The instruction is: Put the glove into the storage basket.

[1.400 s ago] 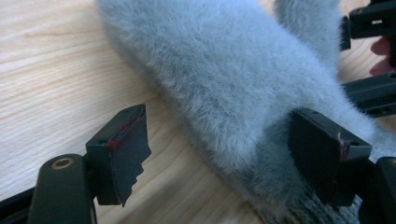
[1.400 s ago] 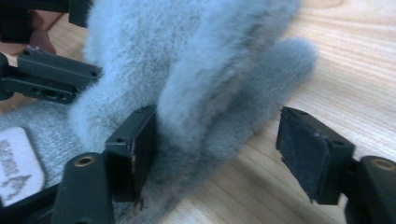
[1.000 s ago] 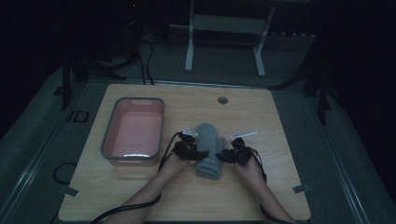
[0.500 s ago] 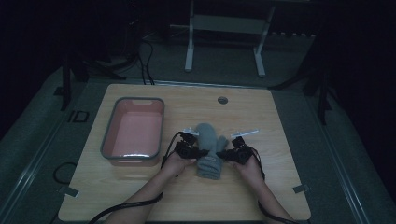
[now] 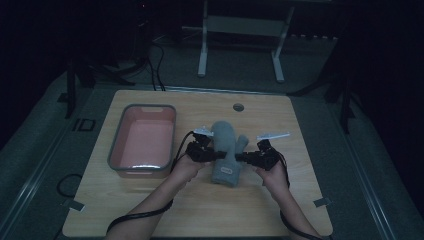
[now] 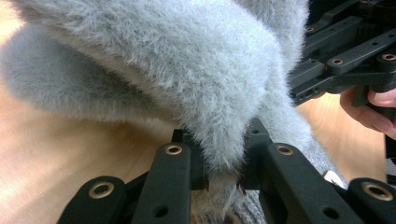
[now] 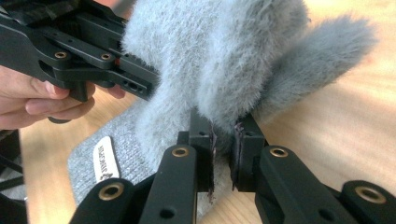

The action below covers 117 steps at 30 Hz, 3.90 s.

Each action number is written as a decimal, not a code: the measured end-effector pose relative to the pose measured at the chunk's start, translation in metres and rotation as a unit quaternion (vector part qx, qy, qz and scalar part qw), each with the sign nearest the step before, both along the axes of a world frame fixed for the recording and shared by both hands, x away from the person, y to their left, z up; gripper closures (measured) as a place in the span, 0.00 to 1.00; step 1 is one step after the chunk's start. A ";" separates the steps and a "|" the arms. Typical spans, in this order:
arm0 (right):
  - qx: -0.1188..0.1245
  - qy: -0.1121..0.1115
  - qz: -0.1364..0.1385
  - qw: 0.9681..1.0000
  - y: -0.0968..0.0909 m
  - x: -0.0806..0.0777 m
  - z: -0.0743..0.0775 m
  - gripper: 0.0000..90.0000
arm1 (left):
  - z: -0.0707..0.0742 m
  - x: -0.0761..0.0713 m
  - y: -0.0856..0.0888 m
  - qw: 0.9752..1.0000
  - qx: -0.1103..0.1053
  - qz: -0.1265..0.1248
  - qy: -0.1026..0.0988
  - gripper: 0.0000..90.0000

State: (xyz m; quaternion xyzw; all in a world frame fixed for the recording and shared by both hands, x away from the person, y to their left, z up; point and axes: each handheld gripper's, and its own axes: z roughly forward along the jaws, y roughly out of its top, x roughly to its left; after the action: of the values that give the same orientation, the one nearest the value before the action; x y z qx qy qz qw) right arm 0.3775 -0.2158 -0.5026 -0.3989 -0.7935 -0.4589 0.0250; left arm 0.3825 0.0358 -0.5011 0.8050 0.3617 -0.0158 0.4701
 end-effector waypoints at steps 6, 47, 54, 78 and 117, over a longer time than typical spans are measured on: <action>0.012 -0.030 0.002 0.999 0.003 -0.002 0.028 0.91 | 0.031 0.002 0.006 1.000 0.005 -0.008 -0.023 0.87; 0.030 -0.066 0.068 0.995 0.154 0.031 0.102 0.91 | 0.111 0.006 0.158 0.997 0.043 0.049 -0.041 0.87; 0.033 -0.067 0.085 0.994 0.195 0.034 0.107 0.91 | 0.119 -0.002 0.192 0.994 0.054 0.082 -0.041 0.87; -0.005 -0.010 0.072 0.997 0.253 0.058 0.031 0.91 | 0.047 0.017 0.226 0.986 0.105 0.127 0.024 0.87; -0.062 -0.049 0.085 0.993 0.229 0.041 0.046 0.22 | 0.017 0.022 0.210 0.939 0.273 0.210 -0.008 0.24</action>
State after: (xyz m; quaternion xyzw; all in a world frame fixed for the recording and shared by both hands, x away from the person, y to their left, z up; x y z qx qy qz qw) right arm 0.4188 0.0136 -0.4561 -0.3079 -0.8515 -0.4244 0.0002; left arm 0.4049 0.2456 -0.4841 0.8080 0.5094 0.1889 0.2280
